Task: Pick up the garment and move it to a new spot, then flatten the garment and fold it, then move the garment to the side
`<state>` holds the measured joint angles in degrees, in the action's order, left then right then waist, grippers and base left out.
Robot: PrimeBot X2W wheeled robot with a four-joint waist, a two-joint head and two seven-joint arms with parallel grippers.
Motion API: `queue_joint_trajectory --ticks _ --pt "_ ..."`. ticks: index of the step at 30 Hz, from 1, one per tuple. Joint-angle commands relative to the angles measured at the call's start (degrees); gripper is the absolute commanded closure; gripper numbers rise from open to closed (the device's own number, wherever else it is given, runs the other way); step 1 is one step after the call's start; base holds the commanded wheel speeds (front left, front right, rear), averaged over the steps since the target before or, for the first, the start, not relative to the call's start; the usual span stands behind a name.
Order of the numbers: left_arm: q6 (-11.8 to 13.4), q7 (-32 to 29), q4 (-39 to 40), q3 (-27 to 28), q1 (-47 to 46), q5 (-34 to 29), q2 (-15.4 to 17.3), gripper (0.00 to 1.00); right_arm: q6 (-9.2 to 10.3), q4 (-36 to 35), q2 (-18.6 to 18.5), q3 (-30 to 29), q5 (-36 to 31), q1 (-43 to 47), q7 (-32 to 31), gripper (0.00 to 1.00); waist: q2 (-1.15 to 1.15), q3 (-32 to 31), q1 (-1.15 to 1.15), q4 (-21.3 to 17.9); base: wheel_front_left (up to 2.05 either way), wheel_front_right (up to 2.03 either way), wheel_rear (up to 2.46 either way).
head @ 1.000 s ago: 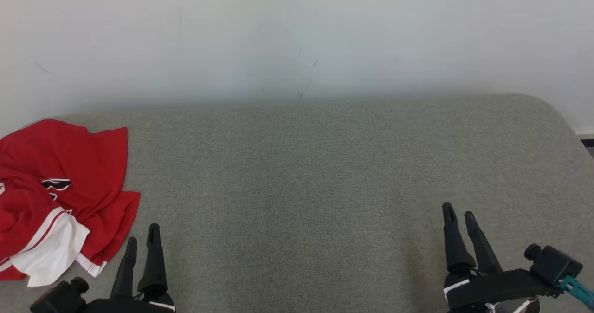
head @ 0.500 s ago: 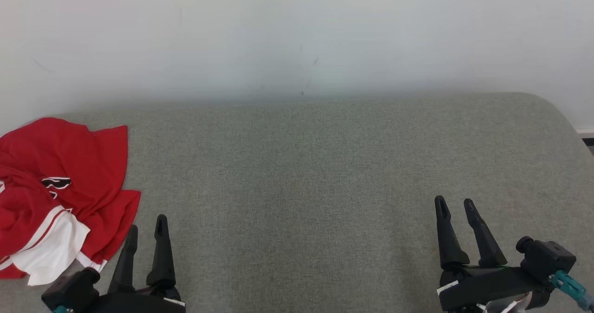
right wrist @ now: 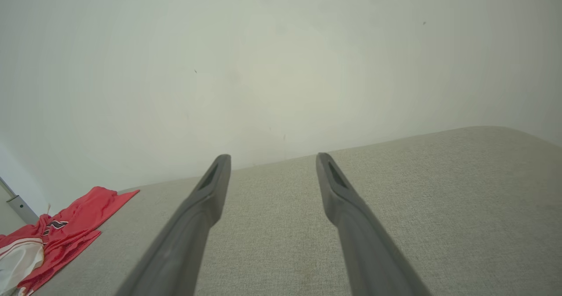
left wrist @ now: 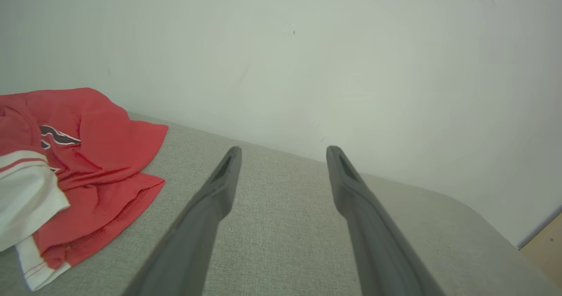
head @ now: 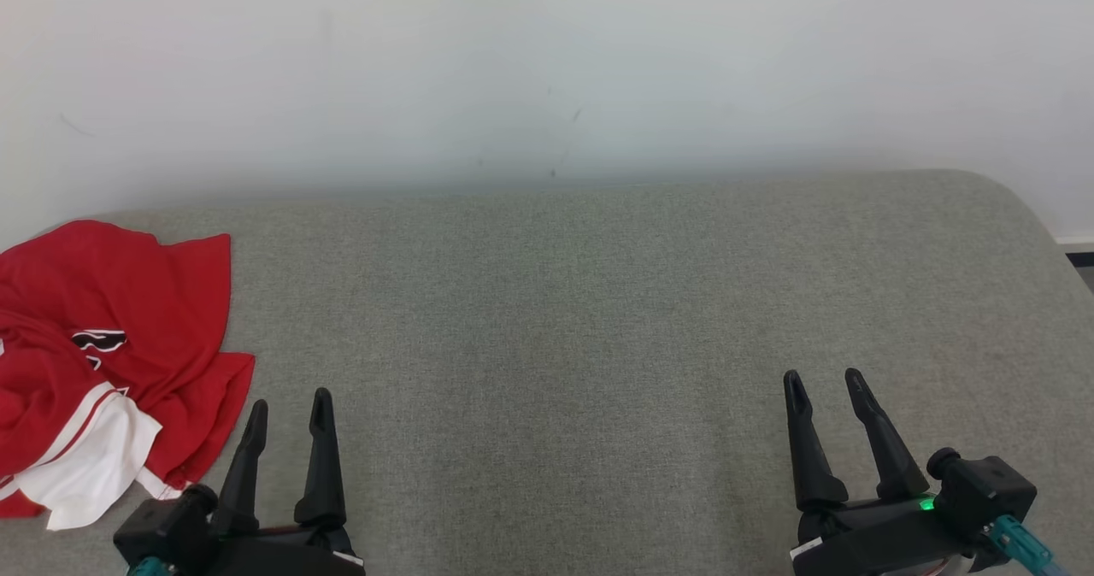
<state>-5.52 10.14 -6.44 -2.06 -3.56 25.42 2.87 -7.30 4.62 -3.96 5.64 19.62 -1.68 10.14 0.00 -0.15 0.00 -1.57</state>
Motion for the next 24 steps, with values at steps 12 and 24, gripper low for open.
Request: queue_joint_trajectory --ticks 12,24 --pt "-0.45 2.07 0.07 -1.61 -1.24 -8.26 0.05 0.0 -0.24 -1.55 0.27 0.33 -8.32 0.94 2.0 0.0 0.0 0.08 0.0 -0.32 0.0 0.0 0.0" --pt "-0.96 3.23 -1.27 -2.36 -1.28 -12.91 0.03 0.0 -0.25 -2.29 0.41 0.15 -13.68 1.58 3.23 0.0 0.0 -0.52 0.0 -0.67 0.0 0.0 0.0"
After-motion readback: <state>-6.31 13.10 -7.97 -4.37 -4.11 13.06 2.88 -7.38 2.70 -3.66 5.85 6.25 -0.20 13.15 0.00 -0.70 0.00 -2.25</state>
